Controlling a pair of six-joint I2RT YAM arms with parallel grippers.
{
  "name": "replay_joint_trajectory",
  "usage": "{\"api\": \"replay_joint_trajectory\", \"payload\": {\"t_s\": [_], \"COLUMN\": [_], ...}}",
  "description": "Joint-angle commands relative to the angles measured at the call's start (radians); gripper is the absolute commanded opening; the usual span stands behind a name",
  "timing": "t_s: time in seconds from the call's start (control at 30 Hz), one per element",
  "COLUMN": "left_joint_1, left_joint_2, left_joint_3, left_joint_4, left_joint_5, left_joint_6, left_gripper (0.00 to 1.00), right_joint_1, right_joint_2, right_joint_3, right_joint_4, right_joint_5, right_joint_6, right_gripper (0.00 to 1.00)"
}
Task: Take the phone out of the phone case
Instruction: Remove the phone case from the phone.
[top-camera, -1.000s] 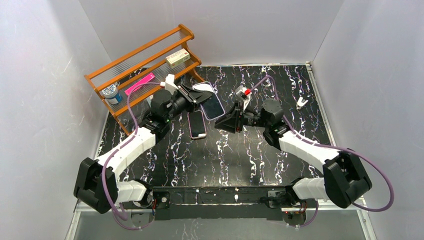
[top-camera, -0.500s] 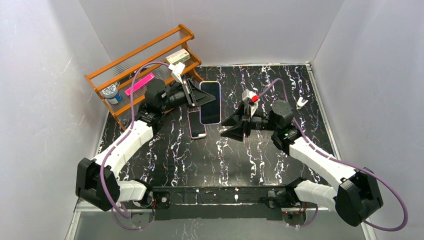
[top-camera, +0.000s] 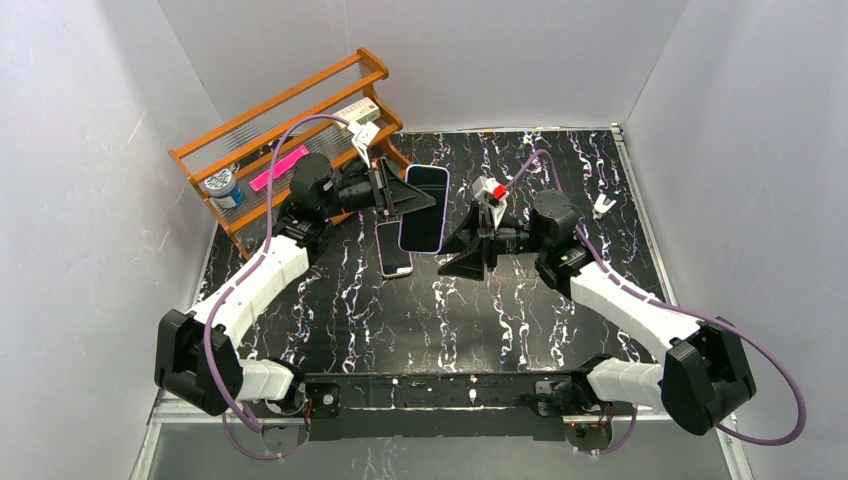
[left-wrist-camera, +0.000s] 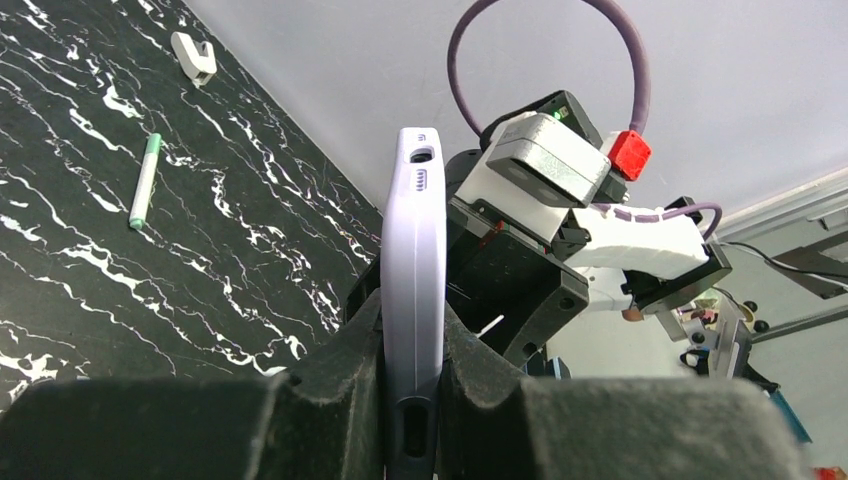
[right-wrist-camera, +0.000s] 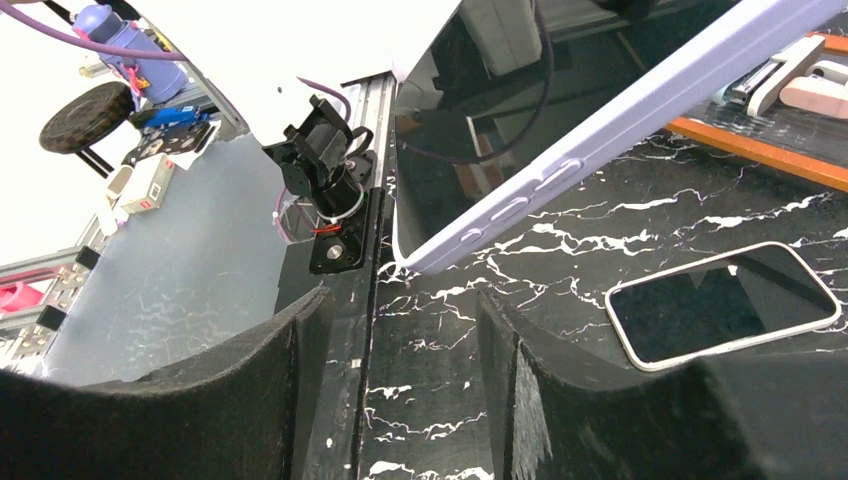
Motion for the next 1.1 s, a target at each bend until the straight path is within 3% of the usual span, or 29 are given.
{"api": "replay_joint_trajectory", "payload": {"t_s": [0.0, 0.43, 0.67, 0.83, 1.07], "left_joint_1": [-0.006, -0.007, -0.009, -0.011, -0.02], "left_joint_2": [-0.009, 0.003, 0.005, 0.016, 0.025], "left_joint_3": [0.058, 0.065, 0.07, 0.081, 0.08], "left_joint_4": [0.083, 0.094, 0.105, 0.109, 0.127], "left_joint_5": [0.063, 0.106, 0.106, 0.107, 0.104], "left_joint_6": [0.003, 0.01, -0.015, -0.062, -0.127], "left_gripper": [0.0, 0.0, 0.0, 0.0, 0.0], "right_joint_1": [0.006, 0.007, 0.006, 0.006, 0.012], "right_joint_2": [0.02, 0.08, 0.126, 0.124, 0.12], "right_joint_3": [0.063, 0.109, 0.131, 0.121, 0.126], "right_joint_4": [0.09, 0.172, 0.178, 0.167, 0.138], "right_joint_5": [-0.032, -0.073, -0.134, -0.16, -0.188], "right_joint_6": [0.028, 0.094, 0.094, -0.001, -0.232], "right_gripper": [0.61, 0.49, 0.23, 0.03, 0.01]}}
